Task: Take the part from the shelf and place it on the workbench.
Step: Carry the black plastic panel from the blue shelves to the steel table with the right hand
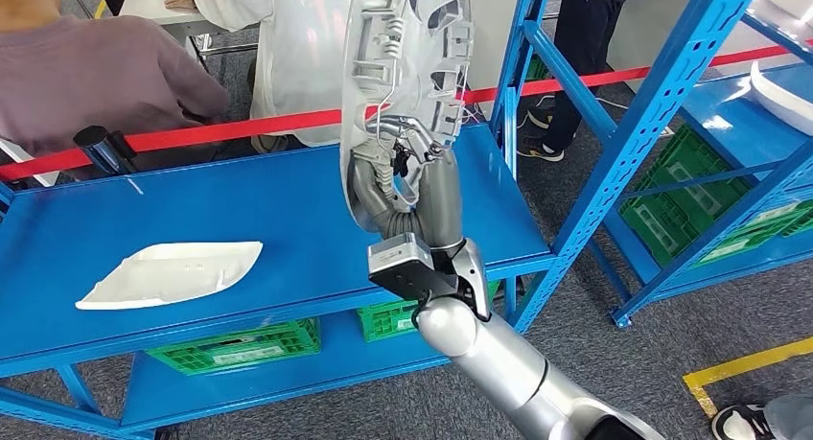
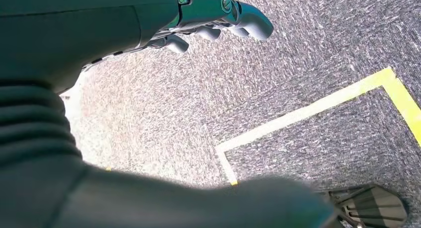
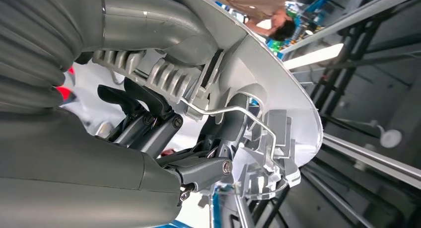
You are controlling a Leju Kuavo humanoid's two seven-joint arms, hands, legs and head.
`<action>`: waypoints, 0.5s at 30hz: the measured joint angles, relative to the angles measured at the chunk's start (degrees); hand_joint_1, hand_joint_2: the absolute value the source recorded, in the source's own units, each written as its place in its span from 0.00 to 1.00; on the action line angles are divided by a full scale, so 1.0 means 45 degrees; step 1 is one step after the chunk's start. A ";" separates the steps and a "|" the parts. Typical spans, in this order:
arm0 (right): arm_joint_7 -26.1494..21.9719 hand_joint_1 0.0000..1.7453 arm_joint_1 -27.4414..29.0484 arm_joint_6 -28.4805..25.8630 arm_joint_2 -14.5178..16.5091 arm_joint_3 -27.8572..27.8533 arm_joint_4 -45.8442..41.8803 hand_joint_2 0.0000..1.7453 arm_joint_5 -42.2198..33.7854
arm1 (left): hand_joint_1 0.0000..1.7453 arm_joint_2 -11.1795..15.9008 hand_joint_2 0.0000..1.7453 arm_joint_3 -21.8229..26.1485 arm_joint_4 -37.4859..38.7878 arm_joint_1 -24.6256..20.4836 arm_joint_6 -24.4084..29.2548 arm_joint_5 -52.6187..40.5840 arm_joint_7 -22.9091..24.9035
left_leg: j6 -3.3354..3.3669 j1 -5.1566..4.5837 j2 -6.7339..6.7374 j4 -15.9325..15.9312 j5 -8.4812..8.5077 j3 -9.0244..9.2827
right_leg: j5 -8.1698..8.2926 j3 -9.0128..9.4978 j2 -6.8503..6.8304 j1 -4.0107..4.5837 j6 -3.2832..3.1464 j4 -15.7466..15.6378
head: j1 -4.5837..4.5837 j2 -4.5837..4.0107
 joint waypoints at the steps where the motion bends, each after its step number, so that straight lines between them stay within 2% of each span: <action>1: 0.0001 1.00 0.0045 -0.0013 -0.0050 0.0046 -0.0119 1.00 0.0000 | 0.00 -0.0002 1.00 0.0000 0.0000 -0.0001 -0.0016 0.0001 -0.0035 | 0.0000 0.0000 -0.0001 0.0000 0.0000 0.0000 | 0.0000 0.0000 -0.0001 0.0000 0.0000 0.0000 | 0.0000 0.0000; 15: 0.0067 1.00 0.0218 -0.0013 -0.0402 0.0386 -0.0602 1.00 -0.0200 | 0.00 -0.0019 1.00 0.0181 0.0000 -0.0002 0.0272 0.0355 -0.0357 | 0.0000 0.0000 -0.0001 -0.0002 0.0000 0.0000 | -0.0001 0.0002 -0.0001 0.0000 0.0000 0.0003 | -0.0001 0.0000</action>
